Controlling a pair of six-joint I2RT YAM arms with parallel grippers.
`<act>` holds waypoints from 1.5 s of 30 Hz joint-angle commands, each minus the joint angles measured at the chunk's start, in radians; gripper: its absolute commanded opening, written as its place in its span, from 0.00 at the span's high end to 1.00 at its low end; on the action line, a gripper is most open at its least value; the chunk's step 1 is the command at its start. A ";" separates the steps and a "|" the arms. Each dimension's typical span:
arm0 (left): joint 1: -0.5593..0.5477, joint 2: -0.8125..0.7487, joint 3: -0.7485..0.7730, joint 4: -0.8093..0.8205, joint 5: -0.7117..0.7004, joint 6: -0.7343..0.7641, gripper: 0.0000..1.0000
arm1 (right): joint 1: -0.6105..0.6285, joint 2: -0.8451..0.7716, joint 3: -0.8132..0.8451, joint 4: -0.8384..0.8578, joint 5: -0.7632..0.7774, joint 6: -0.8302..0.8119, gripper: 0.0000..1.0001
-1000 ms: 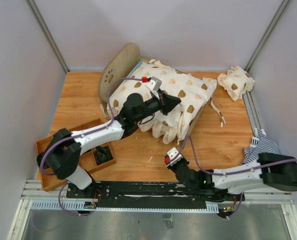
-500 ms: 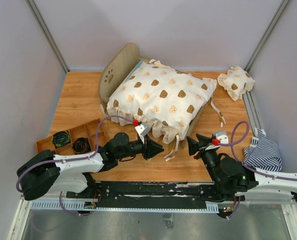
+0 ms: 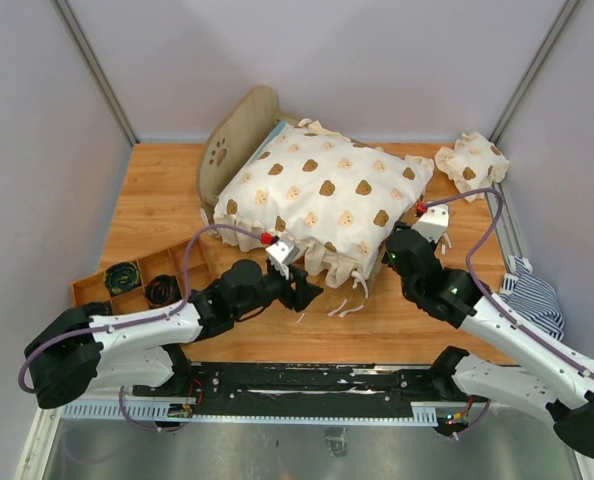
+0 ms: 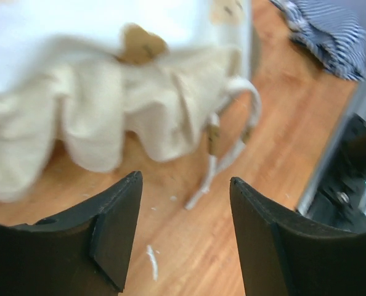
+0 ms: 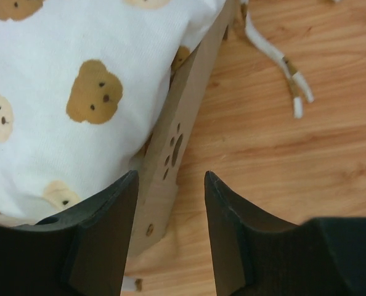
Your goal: Set up the pet bed
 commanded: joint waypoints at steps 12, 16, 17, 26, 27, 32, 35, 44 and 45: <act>0.378 -0.030 0.448 -0.523 -0.366 0.117 0.22 | -0.217 0.200 -0.077 0.158 -0.347 0.098 0.58; 0.572 0.019 0.540 -0.535 -0.344 0.125 0.21 | -0.252 0.250 -0.094 0.221 -0.441 -0.062 0.70; 0.616 0.036 0.560 -0.529 -0.326 0.132 0.21 | -0.264 0.256 -0.094 0.221 -0.457 -0.092 0.73; 0.888 0.231 0.729 -0.462 -0.082 0.154 0.21 | -0.413 0.268 -0.078 0.187 -0.596 -0.399 0.87; 0.894 0.245 0.742 -0.458 -0.025 0.166 0.21 | -0.429 0.274 -0.077 0.185 -0.604 -0.428 0.87; 0.899 0.272 0.795 -0.515 0.146 0.184 0.17 | -0.502 0.303 -0.071 0.205 -0.662 -0.517 0.88; 0.899 0.244 0.757 -0.490 0.150 0.161 0.17 | -0.509 0.320 -0.042 0.213 -0.605 -0.539 0.88; 0.899 0.180 0.715 -0.470 0.045 0.199 0.16 | -0.567 0.385 0.012 0.198 -0.549 -0.624 0.88; 0.899 0.184 0.711 -0.454 0.060 0.196 0.16 | -0.568 0.391 0.024 0.187 -0.560 -0.624 0.88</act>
